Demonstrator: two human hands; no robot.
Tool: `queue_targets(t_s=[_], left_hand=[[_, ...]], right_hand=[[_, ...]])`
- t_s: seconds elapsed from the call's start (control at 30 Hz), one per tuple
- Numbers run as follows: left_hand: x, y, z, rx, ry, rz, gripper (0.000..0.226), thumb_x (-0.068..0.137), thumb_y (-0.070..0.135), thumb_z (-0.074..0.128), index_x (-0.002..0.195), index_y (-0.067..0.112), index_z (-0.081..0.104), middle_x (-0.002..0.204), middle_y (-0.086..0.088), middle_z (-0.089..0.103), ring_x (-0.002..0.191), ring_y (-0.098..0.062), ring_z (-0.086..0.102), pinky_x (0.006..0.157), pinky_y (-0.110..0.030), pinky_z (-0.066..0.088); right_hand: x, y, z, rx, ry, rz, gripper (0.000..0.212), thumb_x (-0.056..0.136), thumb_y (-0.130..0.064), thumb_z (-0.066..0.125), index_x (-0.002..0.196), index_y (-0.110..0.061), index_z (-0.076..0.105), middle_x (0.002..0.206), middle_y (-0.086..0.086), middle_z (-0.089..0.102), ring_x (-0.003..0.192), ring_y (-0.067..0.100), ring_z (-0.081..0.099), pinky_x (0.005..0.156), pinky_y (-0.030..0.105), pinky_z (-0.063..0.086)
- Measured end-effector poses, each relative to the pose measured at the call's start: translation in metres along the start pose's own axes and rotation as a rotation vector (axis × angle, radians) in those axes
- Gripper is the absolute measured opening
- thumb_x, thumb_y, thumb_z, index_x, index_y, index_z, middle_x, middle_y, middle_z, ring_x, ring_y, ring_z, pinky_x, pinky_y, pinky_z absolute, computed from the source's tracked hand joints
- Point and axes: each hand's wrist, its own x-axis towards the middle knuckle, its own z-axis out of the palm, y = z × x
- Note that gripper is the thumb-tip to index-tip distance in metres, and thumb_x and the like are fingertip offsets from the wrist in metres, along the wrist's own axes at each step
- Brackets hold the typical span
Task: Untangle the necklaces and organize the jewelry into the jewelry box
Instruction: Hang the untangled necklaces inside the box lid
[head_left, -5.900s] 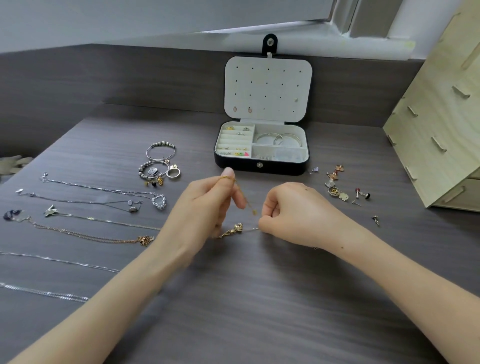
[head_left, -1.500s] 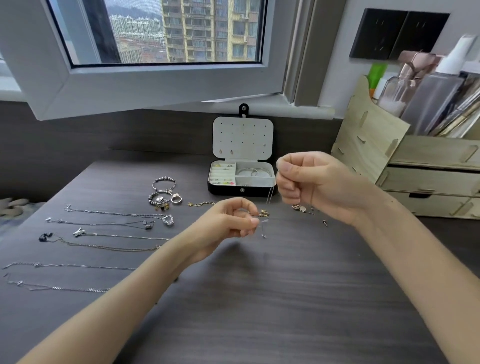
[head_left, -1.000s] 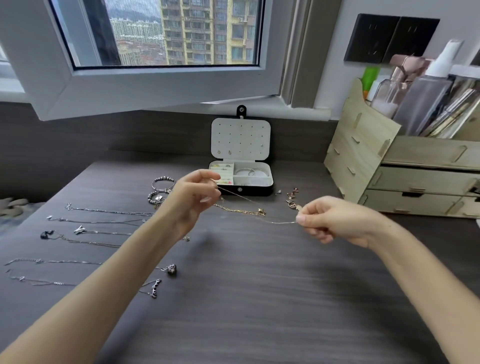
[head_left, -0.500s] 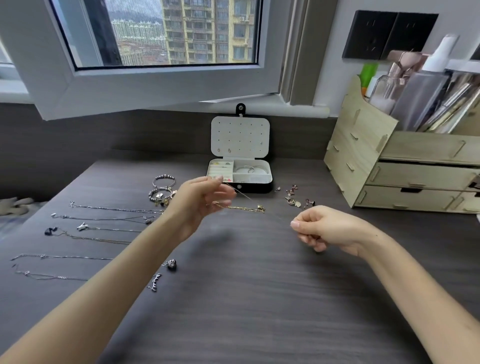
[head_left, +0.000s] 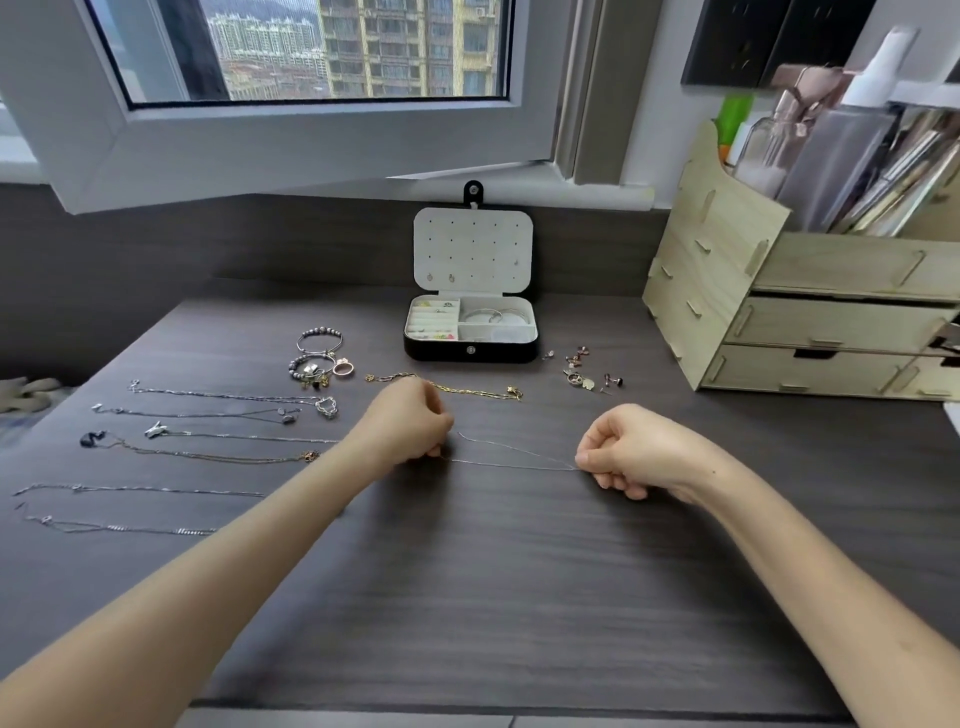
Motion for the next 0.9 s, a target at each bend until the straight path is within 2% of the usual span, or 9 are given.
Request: queue_targets(t_s=[0.13,0.27,0.37,0.43,0.53,0.63,0.7,0.8,0.9], left_hand=[[-0.003,-0.001,-0.007,0.232,-0.017,0.025,0.008,0.081,0.009,0.06,0.078,0.015,0.056,0.084,-0.004,0.062,0.076,-0.022,0.057,0.053,-0.024,0.042],[-0.007,0.0,-0.012,0.324,-0.068,0.068,0.014,0.082,0.008,0.061,0.092,0.015,0.055,0.088,0.0,0.052,0.077,-0.017,0.047,0.047,-0.017,0.032],[-0.01,0.001,-0.015,0.315,-0.106,0.066,0.018,0.081,0.01,0.066,0.095,0.016,0.056,0.089,0.0,0.05,0.07,-0.017,0.047,0.043,-0.018,0.031],[-0.011,0.003,-0.019,0.318,-0.136,0.057,0.019,0.081,0.013,0.067,0.097,0.017,0.057,0.094,0.0,0.052,0.066,-0.017,0.051,0.041,-0.019,0.035],[-0.009,0.006,-0.029,0.388,-0.162,0.06,0.019,0.085,0.018,0.064,0.104,0.019,0.061,0.106,-0.003,0.058,0.073,-0.019,0.056,0.048,-0.02,0.039],[-0.002,0.008,-0.042,0.309,-0.179,0.053,0.013,0.088,0.012,0.057,0.099,0.018,0.061,0.108,-0.006,0.057,0.059,-0.018,0.056,0.048,-0.018,0.044],[0.005,0.011,-0.051,0.268,-0.163,0.043,0.012,0.089,0.01,0.055,0.095,0.018,0.061,0.105,-0.004,0.054,0.058,-0.016,0.054,0.038,-0.012,0.04],[0.021,0.018,-0.062,0.221,-0.146,0.071,0.014,0.088,0.007,0.054,0.092,0.015,0.064,0.096,-0.003,0.058,0.067,-0.016,0.053,0.046,-0.014,0.045],[0.04,0.026,-0.069,0.18,-0.115,0.095,0.016,0.085,0.005,0.054,0.087,0.016,0.066,0.087,-0.003,0.063,0.063,-0.019,0.053,0.049,-0.017,0.046]], right_hand=[[-0.002,0.002,-0.001,-0.14,0.037,0.021,0.016,0.088,-0.011,0.06,0.072,-0.012,0.058,0.045,-0.003,0.054,0.039,0.012,0.037,0.035,0.019,0.028],[-0.004,0.001,-0.004,-0.273,0.027,0.028,0.016,0.087,-0.016,0.061,0.072,-0.016,0.057,0.042,-0.006,0.054,0.036,0.009,0.037,0.038,0.018,0.03],[-0.007,-0.003,-0.008,-0.405,0.03,0.014,0.015,0.087,-0.024,0.061,0.075,-0.016,0.059,0.05,-0.006,0.061,0.038,0.004,0.046,0.038,0.013,0.032],[-0.011,-0.008,-0.009,-0.551,0.049,-0.004,0.018,0.087,-0.032,0.061,0.081,-0.014,0.061,0.057,-0.005,0.066,0.042,0.001,0.052,0.046,0.014,0.039],[-0.013,-0.017,-0.009,-0.726,0.092,-0.019,0.025,0.089,-0.037,0.056,0.084,-0.013,0.063,0.065,0.0,0.072,0.055,0.006,0.058,0.072,0.025,0.053],[-0.008,-0.031,-0.009,-0.796,0.157,-0.024,0.025,0.093,-0.033,0.052,0.08,-0.013,0.062,0.066,0.004,0.071,0.074,0.018,0.065,0.079,0.032,0.054],[0.0,-0.038,-0.012,-0.794,0.197,-0.042,0.025,0.094,-0.03,0.052,0.078,-0.013,0.063,0.064,0.003,0.07,0.074,0.021,0.066,0.078,0.031,0.054],[0.015,-0.05,-0.02,-0.694,0.193,-0.065,0.028,0.094,-0.025,0.052,0.073,-0.011,0.065,0.062,0.002,0.071,0.054,0.011,0.063,0.065,0.022,0.051],[0.035,-0.064,-0.03,-0.53,0.185,-0.102,0.025,0.093,-0.022,0.054,0.075,-0.01,0.066,0.062,0.002,0.07,0.042,0.005,0.056,0.048,0.019,0.04]])
